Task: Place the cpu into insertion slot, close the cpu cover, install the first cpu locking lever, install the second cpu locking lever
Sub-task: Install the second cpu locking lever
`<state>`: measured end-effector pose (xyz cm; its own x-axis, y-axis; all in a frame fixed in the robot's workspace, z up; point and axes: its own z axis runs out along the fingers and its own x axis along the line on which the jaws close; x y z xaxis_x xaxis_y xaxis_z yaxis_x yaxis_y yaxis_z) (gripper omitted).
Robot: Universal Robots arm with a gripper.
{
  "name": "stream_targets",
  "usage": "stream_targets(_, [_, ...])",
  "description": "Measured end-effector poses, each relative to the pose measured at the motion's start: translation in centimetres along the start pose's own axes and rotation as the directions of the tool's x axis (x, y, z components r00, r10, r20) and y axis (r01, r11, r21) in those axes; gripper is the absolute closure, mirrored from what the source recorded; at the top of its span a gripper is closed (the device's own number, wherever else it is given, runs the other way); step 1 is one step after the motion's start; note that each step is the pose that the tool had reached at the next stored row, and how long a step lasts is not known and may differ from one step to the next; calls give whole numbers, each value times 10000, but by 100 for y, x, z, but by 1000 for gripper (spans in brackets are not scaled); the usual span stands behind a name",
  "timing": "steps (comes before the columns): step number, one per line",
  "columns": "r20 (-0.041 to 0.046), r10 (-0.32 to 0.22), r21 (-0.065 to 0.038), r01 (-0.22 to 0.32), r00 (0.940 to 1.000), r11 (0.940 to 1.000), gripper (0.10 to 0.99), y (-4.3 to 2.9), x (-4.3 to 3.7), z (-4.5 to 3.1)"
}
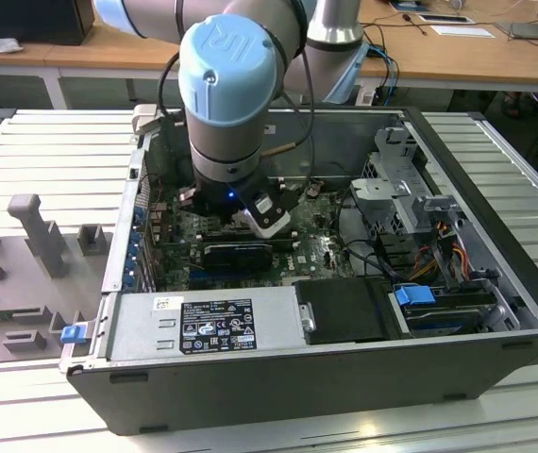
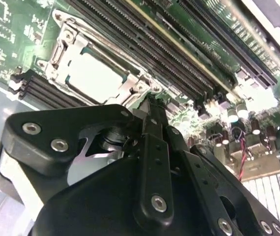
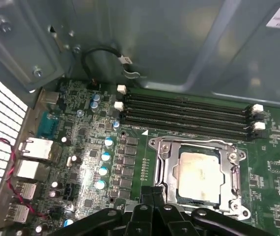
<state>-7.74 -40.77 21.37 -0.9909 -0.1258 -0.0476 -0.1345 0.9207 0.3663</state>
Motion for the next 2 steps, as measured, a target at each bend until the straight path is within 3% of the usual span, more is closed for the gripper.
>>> stream_targets(2, [1, -1, -3, 1, 10000, 10000, 980, 1, 0, -1])
